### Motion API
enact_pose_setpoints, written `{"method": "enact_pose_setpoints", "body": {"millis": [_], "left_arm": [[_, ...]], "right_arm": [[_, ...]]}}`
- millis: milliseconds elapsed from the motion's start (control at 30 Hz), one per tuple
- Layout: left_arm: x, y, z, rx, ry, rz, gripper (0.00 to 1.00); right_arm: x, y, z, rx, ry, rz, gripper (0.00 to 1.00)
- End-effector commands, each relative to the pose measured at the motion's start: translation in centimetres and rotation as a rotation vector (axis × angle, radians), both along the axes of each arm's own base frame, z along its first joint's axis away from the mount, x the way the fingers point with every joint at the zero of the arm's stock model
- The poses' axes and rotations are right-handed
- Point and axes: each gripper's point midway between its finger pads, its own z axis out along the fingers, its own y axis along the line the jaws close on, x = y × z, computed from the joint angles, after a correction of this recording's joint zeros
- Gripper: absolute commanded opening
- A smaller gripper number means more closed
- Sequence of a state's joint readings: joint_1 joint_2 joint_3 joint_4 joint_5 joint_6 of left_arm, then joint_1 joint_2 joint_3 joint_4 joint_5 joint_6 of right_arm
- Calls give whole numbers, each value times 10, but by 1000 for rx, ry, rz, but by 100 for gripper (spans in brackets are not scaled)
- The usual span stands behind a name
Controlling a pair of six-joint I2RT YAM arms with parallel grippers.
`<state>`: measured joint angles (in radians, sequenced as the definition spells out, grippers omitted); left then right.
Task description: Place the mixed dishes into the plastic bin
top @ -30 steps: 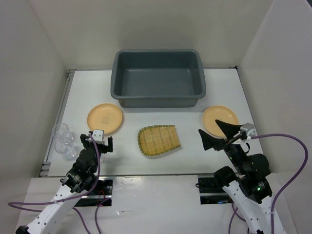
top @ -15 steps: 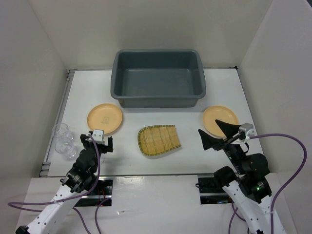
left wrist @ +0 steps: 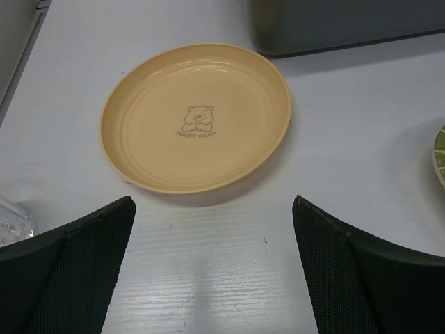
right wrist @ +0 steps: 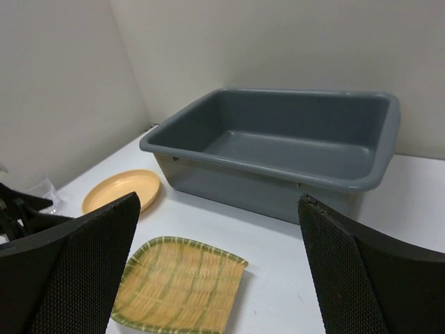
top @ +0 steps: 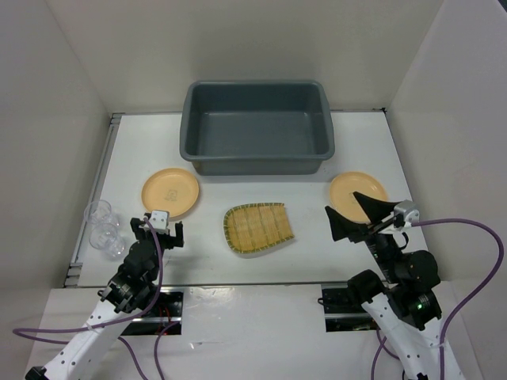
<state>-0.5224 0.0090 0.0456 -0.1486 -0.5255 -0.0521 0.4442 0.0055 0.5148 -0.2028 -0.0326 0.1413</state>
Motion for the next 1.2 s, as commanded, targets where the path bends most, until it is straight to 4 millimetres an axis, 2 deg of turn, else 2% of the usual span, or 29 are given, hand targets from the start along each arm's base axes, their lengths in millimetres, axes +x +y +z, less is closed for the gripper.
{"method": "enact_pose_setpoints", "body": {"millis": [0, 67, 133, 200, 267, 300, 333, 400, 533, 633, 667, 700, 767, 800, 833, 867, 900, 933, 967, 1067, 1167], "left_arm": [[4, -2, 14, -50, -113, -6, 100], [4, -2, 14, -50, -113, -6, 100], [4, -2, 14, -50, -113, -6, 100], [4, -2, 14, -50, -113, -6, 100], [4, -2, 14, -50, -113, -6, 100], [4, -2, 14, -50, -113, -6, 100], [4, -2, 14, -50, -113, -6, 100], [4, -2, 14, -50, -113, -6, 100], [4, -2, 14, -50, -113, -6, 100], [4, -2, 14, -50, -113, -6, 100], [4, -2, 14, -50, -113, -6, 100], [4, -2, 14, -50, -113, -6, 100], [4, -2, 14, -50, -113, -6, 100], [4, -2, 14, -50, -113, -6, 100], [4, -2, 14, -50, -113, -6, 100], [4, -2, 14, -50, -113, -6, 100], [4, -2, 14, -50, -113, -6, 100], [4, -2, 14, -50, -113, -6, 100], [4, -2, 14, -50, -113, -6, 100], [4, -2, 14, -50, -113, -6, 100], [4, -2, 14, -50, -113, -6, 100]], "right_arm": [[-13, -15, 24, 123, -40, -32, 98], [-13, -14, 18, 108, -10, -31, 98], [-19, -8, 21, 77, -33, 13, 98], [-25, -10, 31, 97, -48, 19, 98], [-23, -19, 38, 179, -34, -20, 98], [-18, -19, 32, 205, -5, -30, 98], [-16, -21, 38, 255, -22, -33, 98], [-12, -12, 37, 277, -36, 7, 98], [-26, -17, 70, 340, -86, 27, 98], [-60, -37, 102, 344, -158, 10, 98], [-68, -42, 105, 340, -167, 7, 98], [-61, -41, 104, 351, -178, -4, 98], [-40, -44, 89, 485, -89, -35, 98], [-30, -64, 84, 595, -61, -136, 98], [-27, -80, 80, 847, 11, -158, 98], [-24, -99, 76, 1026, 69, -231, 98], [-18, -111, 57, 1099, 135, -320, 98], [-20, -99, 65, 1056, 138, -243, 98], [-19, -88, 66, 889, 116, -232, 98], [-9, -48, 55, 836, 252, -84, 98], [-6, -22, 47, 771, 347, -1, 98]]}}
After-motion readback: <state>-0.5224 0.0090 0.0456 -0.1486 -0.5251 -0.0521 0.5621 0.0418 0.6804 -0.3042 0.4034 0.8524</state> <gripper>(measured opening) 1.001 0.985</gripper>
